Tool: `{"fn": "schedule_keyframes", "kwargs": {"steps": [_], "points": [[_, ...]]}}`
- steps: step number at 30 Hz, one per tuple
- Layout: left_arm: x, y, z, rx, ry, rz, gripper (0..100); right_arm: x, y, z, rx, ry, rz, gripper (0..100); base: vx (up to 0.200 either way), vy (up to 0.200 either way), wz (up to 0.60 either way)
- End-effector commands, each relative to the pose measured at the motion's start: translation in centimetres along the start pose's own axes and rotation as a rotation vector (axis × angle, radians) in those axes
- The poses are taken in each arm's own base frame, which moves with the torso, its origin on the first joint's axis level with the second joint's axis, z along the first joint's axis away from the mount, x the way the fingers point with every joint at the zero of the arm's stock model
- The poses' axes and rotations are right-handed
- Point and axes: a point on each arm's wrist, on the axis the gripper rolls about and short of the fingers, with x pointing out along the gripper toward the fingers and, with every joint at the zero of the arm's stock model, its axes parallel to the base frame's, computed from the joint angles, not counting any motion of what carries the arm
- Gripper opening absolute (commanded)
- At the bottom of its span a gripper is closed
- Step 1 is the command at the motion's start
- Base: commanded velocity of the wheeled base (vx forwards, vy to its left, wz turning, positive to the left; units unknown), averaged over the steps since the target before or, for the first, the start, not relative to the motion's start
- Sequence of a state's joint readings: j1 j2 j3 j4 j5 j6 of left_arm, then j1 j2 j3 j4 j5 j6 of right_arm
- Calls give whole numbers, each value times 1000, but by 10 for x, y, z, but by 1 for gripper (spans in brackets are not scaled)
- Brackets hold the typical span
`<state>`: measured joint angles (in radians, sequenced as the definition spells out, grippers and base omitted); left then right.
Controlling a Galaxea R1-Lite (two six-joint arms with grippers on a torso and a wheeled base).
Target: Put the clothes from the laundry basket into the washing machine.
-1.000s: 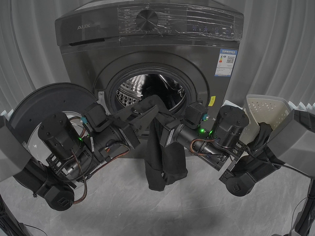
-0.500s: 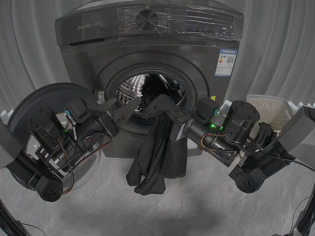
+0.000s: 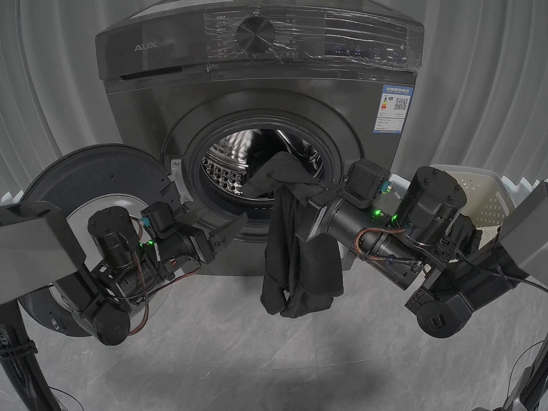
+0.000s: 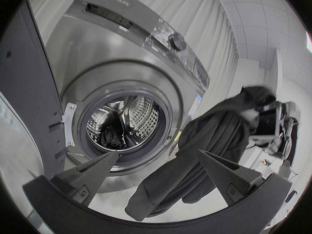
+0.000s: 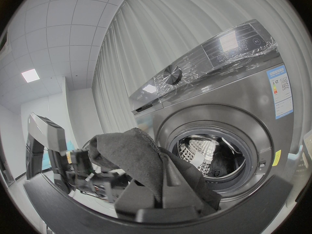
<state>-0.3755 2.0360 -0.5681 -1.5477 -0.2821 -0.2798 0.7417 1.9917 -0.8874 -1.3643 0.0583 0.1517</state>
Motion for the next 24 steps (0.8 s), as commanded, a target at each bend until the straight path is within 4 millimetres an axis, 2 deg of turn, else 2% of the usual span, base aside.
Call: {"fn": "schedule_keyframes", "kwargs": {"steps": [1, 6, 10, 12, 19, 24], "points": [[19, 22, -36, 19, 82, 13, 100, -4, 9, 1, 17, 8, 31, 0, 0, 0, 0], [32, 34, -52, 55, 98, 19, 100, -4, 14, -1, 21, 12, 47, 0, 0, 0, 0], [34, 33, -62, 50, 127, -20, 100, -4, 14, -1, 21, 14, 47, 0, 0, 0, 0], [33, 29, -68, 48, 151, -50, 100, -4, 14, -2, 22, 15, 47, 0, 0, 0, 0], [25, 15, -69, 66, 192, -167, 100, -4, 13, -4, 22, 19, 43, 0, 0, 0, 0], [17, 15, -73, 126, 225, -234, 100, -4, 8, -3, 17, 16, 32, 0, 0, 0, 0]]}}
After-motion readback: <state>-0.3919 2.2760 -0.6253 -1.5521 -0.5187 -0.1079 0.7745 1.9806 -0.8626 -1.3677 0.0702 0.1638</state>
